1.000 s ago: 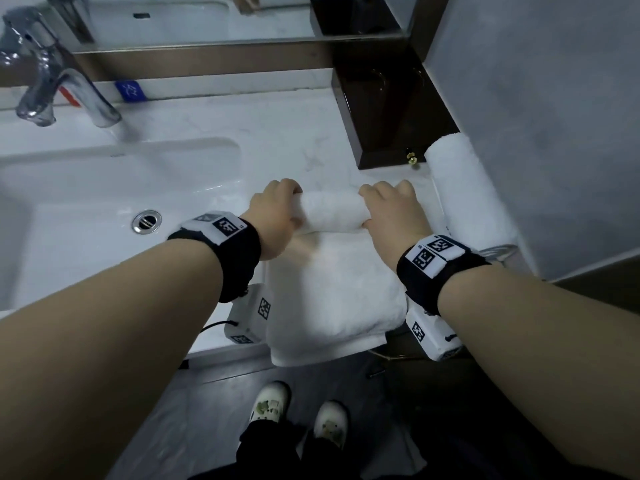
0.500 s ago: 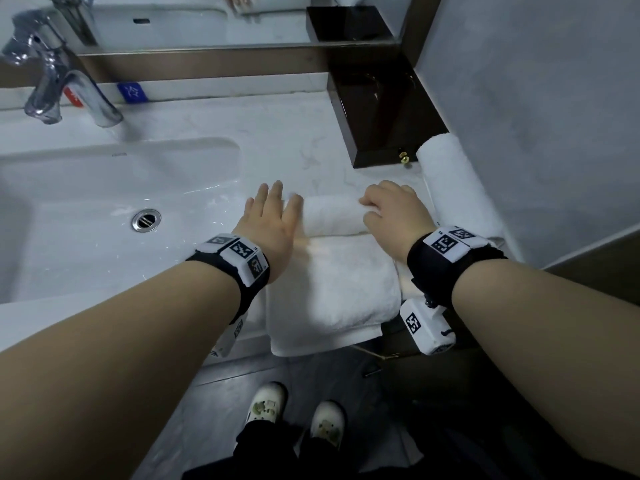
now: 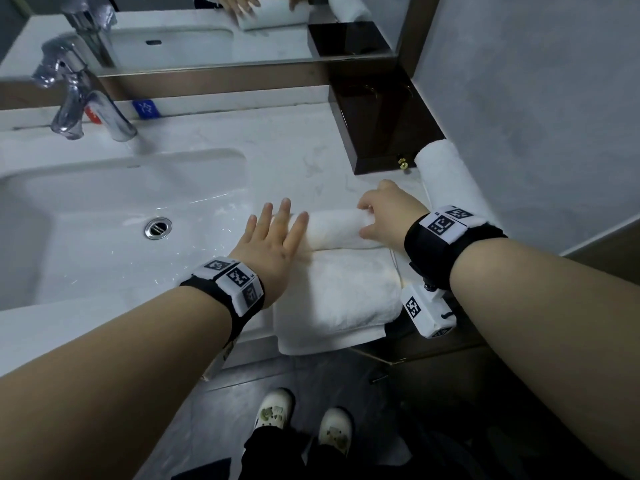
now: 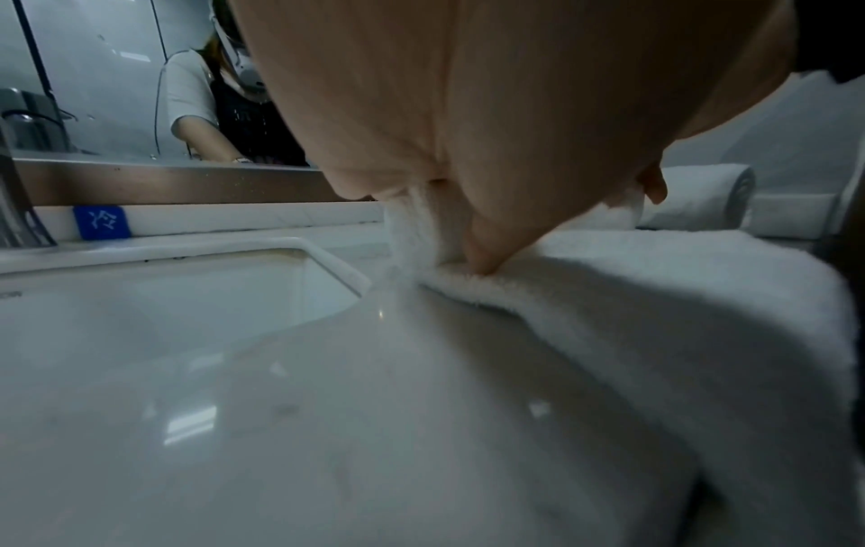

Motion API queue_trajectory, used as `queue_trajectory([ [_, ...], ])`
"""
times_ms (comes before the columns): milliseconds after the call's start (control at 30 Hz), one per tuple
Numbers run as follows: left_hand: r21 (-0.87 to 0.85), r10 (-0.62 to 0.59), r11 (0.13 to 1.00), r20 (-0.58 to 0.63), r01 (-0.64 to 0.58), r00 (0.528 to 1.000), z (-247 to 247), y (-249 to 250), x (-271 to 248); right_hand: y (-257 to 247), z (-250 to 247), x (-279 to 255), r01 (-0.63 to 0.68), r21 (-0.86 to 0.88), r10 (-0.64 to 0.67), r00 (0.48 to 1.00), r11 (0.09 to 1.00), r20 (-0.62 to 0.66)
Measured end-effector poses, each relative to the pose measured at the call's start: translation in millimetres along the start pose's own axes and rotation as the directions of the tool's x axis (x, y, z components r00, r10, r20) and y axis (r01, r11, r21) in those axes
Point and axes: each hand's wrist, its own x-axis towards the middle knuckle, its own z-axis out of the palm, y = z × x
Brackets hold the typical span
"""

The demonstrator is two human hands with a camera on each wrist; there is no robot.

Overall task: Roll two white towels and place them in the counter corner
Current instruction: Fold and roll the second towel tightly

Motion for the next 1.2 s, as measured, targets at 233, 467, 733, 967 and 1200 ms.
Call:
queue_trajectory([
  [233,-0.126,0.077,0.988,-0.138,-0.095,0.987,2,-5,-10,-6,5,-12,0.061,-0.098,-0.06,0.998,0.993,0.02],
  [467,-0.272,-0.022,0.962,-0.185,-0.029,0.983,-28,12,14,-1,14,-23,0.105,-0.08,-0.108,0.993,0.991,-0.039],
  [733,-0.249,0.083,0.967,0.148,-0.044,0.985,-39,22,44,8,42,-40,0.134,-0.037,-0.139,0.968,0.99,-0.211],
  [967,-0.133,0.016,0.991,0.077,-0.006,0.997,-35,16,54,4,52,-40,0.094,0.298,-0.009,0.962,0.95,-0.272],
  [1200,-0.056,-0.167,0.985,-0.093,0.163,0.981,-44,-25,71,-2,73,-52,0.138,0.235,-0.127,0.99,0.962,-0.062],
])
